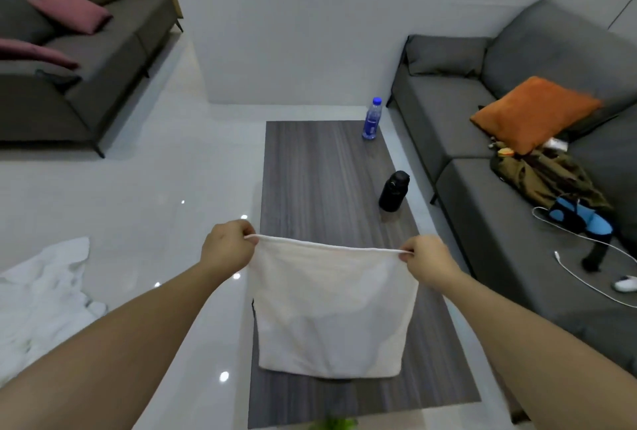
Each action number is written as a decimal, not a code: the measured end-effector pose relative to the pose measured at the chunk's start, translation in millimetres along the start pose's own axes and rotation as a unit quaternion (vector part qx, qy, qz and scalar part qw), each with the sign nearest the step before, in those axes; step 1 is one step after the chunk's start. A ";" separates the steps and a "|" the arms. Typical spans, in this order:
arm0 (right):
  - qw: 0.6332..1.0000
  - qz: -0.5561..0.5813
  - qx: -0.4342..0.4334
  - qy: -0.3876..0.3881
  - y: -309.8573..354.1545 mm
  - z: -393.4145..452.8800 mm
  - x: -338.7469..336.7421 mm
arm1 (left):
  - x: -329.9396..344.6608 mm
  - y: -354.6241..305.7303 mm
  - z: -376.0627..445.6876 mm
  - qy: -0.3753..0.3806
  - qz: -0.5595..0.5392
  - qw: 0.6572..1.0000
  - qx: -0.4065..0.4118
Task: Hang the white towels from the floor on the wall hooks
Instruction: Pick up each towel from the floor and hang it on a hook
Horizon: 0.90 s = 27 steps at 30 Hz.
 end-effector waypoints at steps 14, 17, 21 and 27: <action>0.950 0.103 -0.157 -0.248 197.1 114.5 -378.6 | -305.7 -189.8 253.7 -0.259 0.050 0.958 0.112; 0.927 0.145 -0.188 -0.289 211.8 95.2 -443.7 | -366.2 -234.2 249.8 -0.328 0.041 0.932 0.149; 0.901 0.186 -0.219 -0.325 209.1 71.8 -482.0 | -405.1 -266.7 231.6 -0.351 0.034 0.916 0.191; 0.914 0.164 -0.213 -0.305 186.0 61.5 -437.0 | -369.3 -249.7 201.6 -0.339 0.018 0.924 0.179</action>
Point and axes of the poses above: each hand's wrist, its own z-axis towards the middle knuckle, its own x-axis out of the palm, y = z × x, the point moved 6 cm from there along z, towards the middle knuckle, and after that the axes turned 15 degrees about x, right-handed, at the moved point
